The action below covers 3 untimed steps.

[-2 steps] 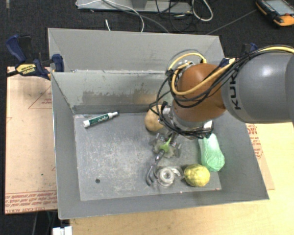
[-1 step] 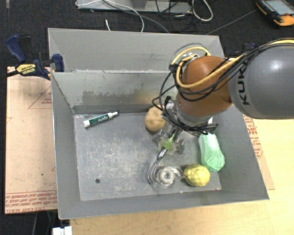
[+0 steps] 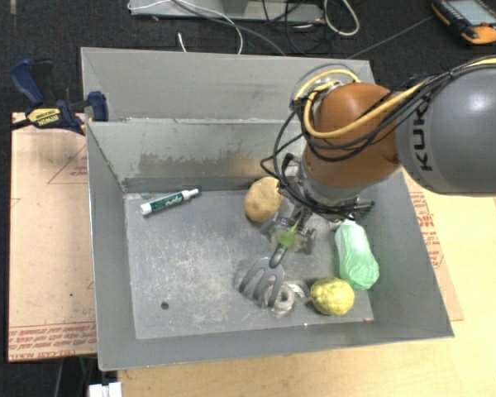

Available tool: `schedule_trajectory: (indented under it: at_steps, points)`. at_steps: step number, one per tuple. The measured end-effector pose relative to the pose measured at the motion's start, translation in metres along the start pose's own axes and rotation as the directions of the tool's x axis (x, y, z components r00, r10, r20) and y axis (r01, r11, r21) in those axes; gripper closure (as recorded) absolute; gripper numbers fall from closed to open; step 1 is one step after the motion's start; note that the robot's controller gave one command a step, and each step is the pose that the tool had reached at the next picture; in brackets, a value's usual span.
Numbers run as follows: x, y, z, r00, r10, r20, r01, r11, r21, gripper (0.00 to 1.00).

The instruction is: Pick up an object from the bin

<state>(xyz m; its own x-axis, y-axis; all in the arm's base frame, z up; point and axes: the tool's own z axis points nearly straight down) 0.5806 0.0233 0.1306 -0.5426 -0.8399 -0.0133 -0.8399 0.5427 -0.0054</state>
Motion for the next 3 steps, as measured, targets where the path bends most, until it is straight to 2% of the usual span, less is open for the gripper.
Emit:
schedule_trajectory:
  at_steps: [2, 3]
  points:
    - [-0.001, -0.001, -0.041, 1.0, 0.001, 0.003, -0.001, 1.0, 0.004, 1.0]
    - [-0.002, -0.002, -0.047, 1.0, 0.003, 0.004, -0.003, 1.0, 0.004, 1.0]
